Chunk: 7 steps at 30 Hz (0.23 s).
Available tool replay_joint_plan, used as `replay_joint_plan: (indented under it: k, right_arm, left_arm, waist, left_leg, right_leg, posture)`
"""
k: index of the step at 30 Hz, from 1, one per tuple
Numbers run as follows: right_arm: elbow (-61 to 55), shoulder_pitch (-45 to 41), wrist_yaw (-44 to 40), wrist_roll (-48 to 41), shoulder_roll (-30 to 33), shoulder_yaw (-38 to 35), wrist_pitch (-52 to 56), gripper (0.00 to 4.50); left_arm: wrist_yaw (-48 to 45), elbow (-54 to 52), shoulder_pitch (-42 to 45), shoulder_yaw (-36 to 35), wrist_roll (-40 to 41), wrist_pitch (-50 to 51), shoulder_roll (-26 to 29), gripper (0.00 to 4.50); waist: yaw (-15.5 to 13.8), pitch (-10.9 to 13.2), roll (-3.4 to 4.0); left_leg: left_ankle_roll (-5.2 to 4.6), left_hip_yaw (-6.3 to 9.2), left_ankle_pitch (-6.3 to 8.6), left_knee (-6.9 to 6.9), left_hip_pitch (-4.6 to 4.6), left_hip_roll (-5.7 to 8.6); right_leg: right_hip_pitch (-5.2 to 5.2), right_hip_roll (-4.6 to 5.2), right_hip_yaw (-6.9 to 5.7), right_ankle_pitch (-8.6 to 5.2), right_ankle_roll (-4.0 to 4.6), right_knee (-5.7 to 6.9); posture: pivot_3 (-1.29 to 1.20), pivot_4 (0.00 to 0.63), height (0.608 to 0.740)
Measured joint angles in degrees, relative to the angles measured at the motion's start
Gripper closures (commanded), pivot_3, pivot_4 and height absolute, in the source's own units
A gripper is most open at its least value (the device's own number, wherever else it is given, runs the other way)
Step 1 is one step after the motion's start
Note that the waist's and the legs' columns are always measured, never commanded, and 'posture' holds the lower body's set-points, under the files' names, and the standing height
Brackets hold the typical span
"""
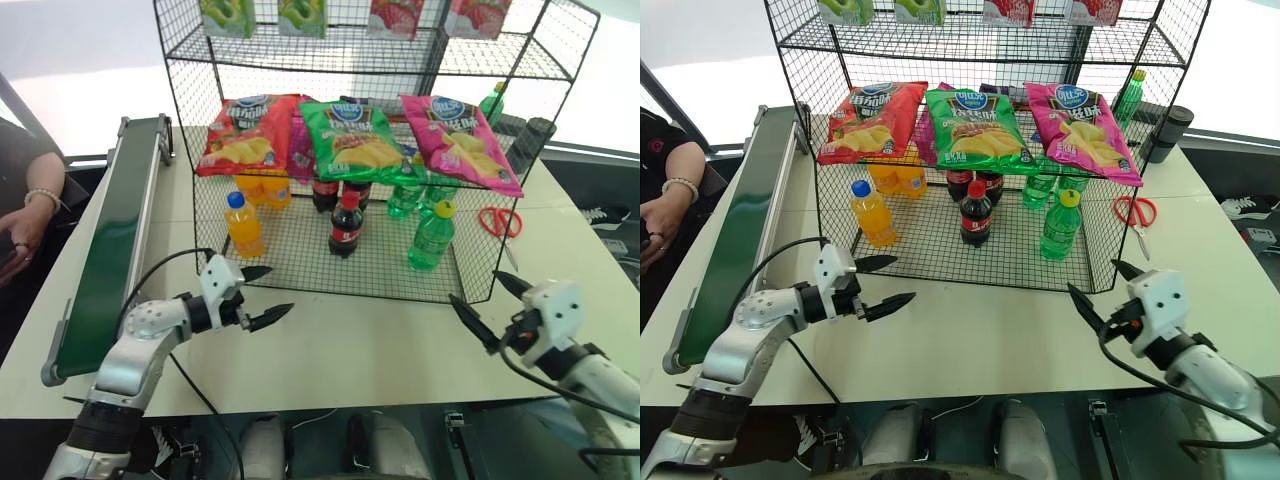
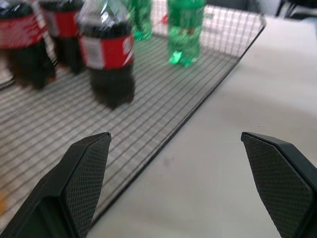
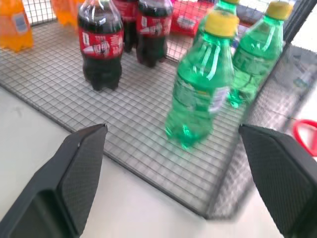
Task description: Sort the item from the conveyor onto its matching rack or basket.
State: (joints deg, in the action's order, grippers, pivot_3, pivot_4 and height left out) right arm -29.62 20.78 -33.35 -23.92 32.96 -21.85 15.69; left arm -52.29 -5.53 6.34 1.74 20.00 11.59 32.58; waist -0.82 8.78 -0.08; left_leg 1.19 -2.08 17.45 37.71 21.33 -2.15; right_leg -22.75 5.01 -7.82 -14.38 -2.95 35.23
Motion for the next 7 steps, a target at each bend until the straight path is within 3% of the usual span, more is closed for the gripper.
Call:
replay_joint_plan:
  k: [7]
  right_arm:
    - [0.03,0.43,-3.60,-1.43,0.94,-1.13,0.00,0.07]
  left_arm:
    - [0.05,-0.24,-2.31,-2.24,0.12,-1.10,0.53,0.00]
  waist:
    - [0.03,-0.02,-0.01]
  left_leg:
    - [0.00,0.00,0.00,0.00,0.00,-0.01]
  right_leg:
    - [0.00,0.01,0.05,0.00,-0.01,0.01]
  posture:
    - [0.00,0.150,0.735]
